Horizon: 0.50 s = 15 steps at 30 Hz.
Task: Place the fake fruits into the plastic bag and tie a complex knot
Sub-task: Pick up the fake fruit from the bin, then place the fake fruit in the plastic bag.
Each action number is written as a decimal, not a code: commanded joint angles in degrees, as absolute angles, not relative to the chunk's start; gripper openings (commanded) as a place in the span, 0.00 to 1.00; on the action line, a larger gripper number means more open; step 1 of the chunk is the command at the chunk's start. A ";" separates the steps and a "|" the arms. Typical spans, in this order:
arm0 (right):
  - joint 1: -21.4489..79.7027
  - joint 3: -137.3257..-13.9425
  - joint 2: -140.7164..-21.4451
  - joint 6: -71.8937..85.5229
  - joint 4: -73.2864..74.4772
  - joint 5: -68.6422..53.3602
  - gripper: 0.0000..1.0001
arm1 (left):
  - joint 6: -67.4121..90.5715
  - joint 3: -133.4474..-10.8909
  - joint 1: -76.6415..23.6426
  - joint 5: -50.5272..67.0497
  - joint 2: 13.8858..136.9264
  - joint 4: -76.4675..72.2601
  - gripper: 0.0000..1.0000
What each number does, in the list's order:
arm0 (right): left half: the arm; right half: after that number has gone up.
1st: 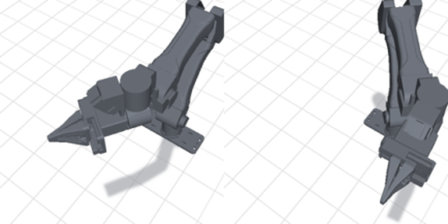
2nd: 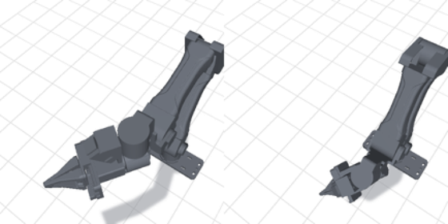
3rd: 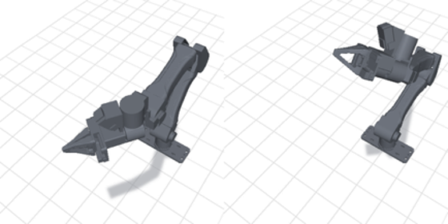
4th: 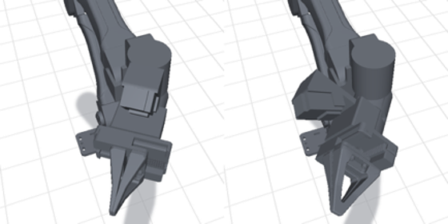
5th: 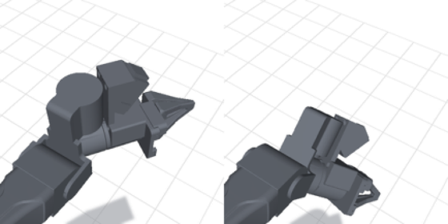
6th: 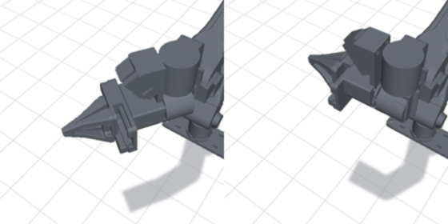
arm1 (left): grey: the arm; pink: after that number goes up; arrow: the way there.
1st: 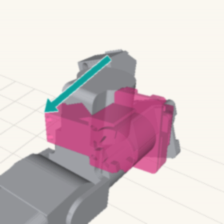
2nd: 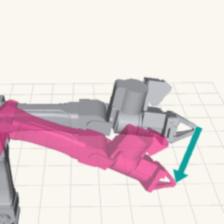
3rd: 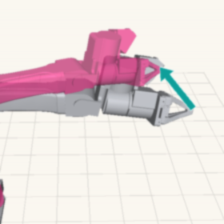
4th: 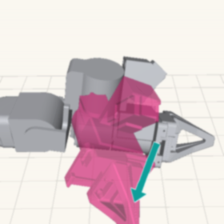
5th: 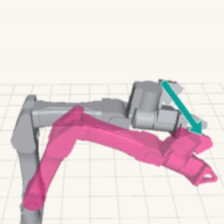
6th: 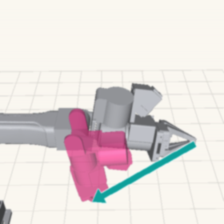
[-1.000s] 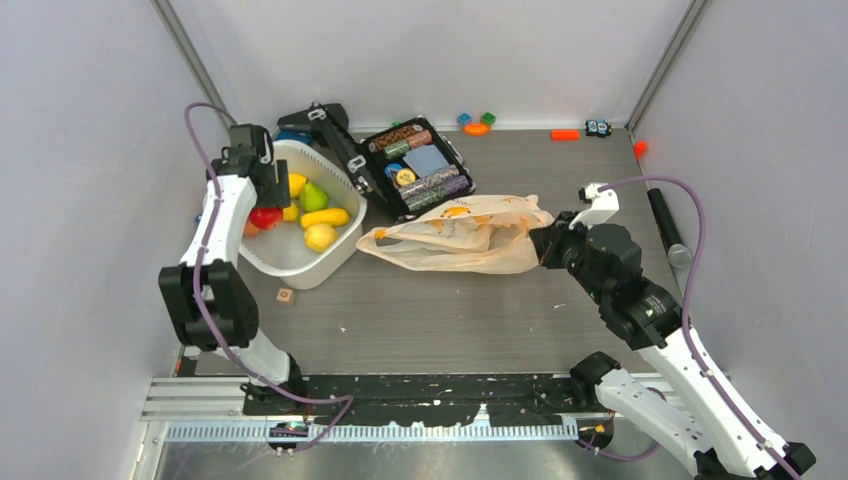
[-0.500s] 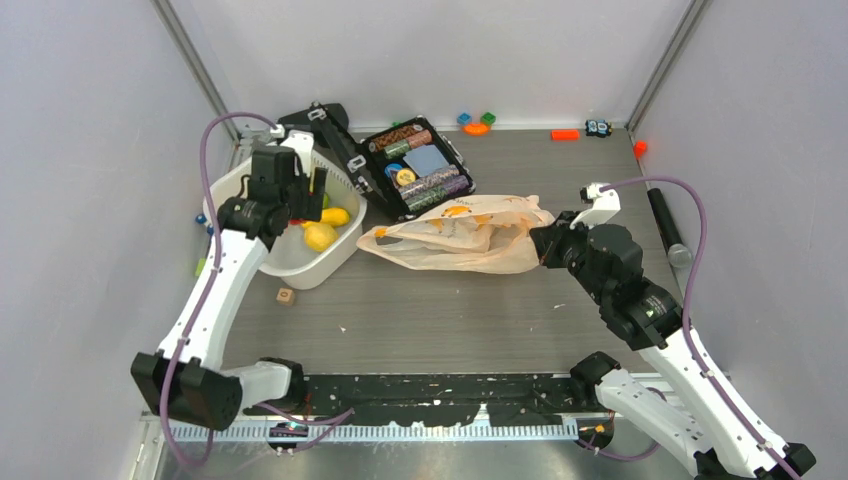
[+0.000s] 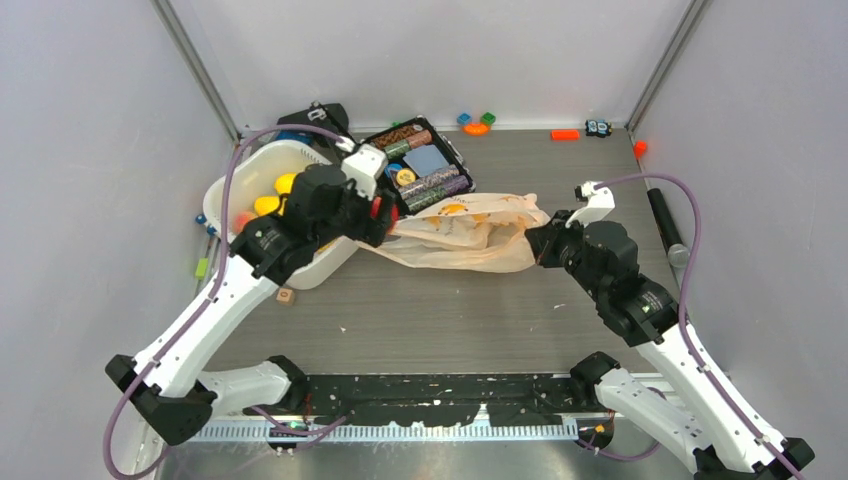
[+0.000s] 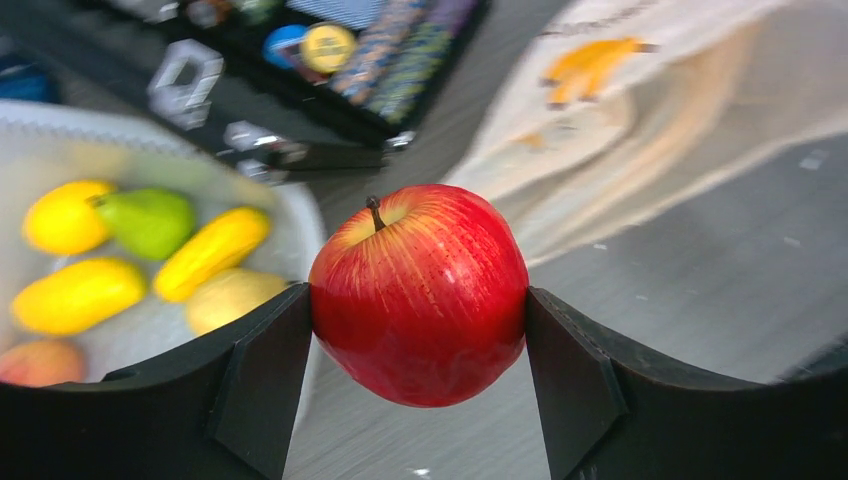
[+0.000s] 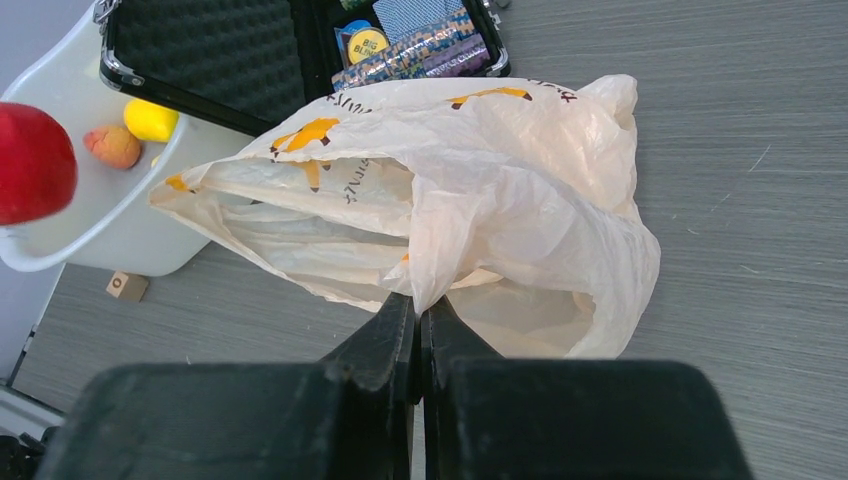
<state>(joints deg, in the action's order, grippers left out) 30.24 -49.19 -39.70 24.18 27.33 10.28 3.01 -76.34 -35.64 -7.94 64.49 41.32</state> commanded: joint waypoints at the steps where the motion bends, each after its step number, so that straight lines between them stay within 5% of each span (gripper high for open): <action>1: 30.23 -51.16 -39.04 24.86 24.42 9.31 0.05 | 8.49 -78.62 -43.99 -2.15 65.79 35.37 0.43; 15: 30.30 -51.77 -37.81 25.31 25.60 8.55 0.05 | 17.35 -86.96 -51.77 12.47 87.17 29.53 0.43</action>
